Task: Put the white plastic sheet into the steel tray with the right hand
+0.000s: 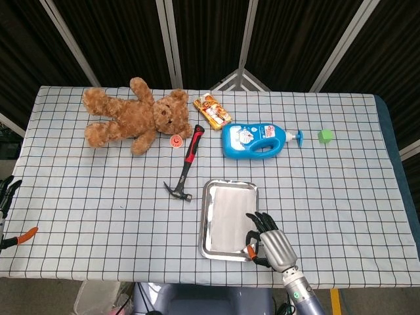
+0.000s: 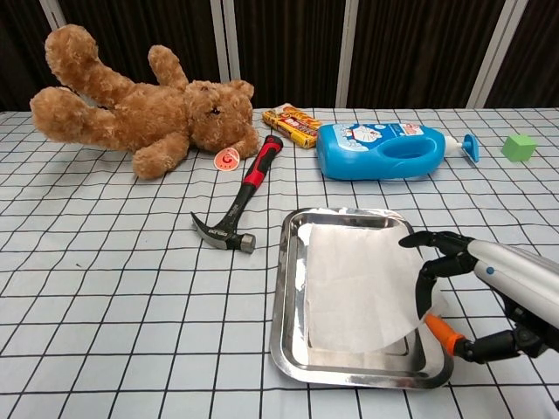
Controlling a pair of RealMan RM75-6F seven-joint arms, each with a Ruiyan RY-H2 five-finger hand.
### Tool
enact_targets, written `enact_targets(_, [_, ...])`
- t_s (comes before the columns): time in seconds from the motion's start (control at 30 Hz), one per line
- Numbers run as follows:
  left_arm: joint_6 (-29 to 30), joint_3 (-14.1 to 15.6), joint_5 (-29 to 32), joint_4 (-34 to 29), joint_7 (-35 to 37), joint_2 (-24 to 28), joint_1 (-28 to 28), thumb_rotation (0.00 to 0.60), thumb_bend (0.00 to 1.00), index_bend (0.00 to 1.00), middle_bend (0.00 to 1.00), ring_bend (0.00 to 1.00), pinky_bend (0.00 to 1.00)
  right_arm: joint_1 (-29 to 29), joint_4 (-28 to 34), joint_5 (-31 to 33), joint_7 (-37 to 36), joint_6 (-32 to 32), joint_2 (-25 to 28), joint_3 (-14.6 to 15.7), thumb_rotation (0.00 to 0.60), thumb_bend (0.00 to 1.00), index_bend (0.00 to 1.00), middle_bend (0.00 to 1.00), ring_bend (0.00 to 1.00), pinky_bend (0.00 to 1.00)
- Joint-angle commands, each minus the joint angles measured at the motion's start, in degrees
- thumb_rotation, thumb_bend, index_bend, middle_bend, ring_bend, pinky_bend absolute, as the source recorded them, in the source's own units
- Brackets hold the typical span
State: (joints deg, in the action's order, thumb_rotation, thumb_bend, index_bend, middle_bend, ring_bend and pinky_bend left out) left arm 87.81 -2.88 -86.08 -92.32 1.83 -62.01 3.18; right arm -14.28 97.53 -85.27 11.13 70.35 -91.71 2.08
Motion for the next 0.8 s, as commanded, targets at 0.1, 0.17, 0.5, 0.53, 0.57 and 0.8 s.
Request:
enact_targets(0.1, [0.22, 0.02, -0.09, -0.10, -0.18, -0.05, -0.09, 0.600, 0.00, 0.00, 0.00, 0.00, 0.00, -0.04, -0.27, 0.33, -0.24, -0.38, 0.06, 0.11, 0.600, 0.56, 0.61, 0.12, 0.01, 0.00])
enact_targets(0.17, [0.24, 0.01, -0.03, -0.14, -0.24, -0.06, -0.12, 0.600, 0.00, 0.00, 0.00, 0.00, 0.00, 0.09, -0.23, 0.39, -0.26, -0.31, -0.05, 0.24, 0.600, 0.56, 0.60, 0.12, 0.01, 0.00])
enact_targets(0.5, [0.16, 0.07, -0.17, -0.27, -0.20, -0.11, -0.06, 0.600, 0.00, 0.00, 0.00, 0.00, 0.00, 0.56, 0.34, -0.91, -1.24, 0.78, -0.42, 0.75, 0.600, 0.48, 0.25, 0.06, 0.00, 0.00])
enact_targets(0.53, [0.18, 0.06, -0.17, -0.28, -0.15, -0.11, -0.07, 0.600, 0.00, 0.00, 0.00, 0.00, 0.00, 0.64, 0.46, -1.04, -1.27, 0.99, -0.42, 0.75, 0.600, 0.46, 0.24, 0.06, 0.00, 0.00])
enact_targets(0.57, [0.17, 0.05, -0.15, -0.29, -0.10, -0.10, -0.07, 0.600, 0.00, 0.00, 0.00, 0.00, 0.00, 0.72, 0.56, -1.16, -1.19, 1.23, -0.41, 0.74, 0.600, 0.45, 0.23, 0.06, 0.00, 0.00])
enact_targets(0.8, [0.11, 0.12, -0.26, -0.33, 0.12, 0.01, -0.06, 0.600, 0.00, 0.00, 0.00, 0.00, 0.00, 1.21, 1.65, -2.25, -0.69, 2.70, 0.78, 0.92, 0.600, 0.45, 0.23, 0.06, 0.00, 0.00])
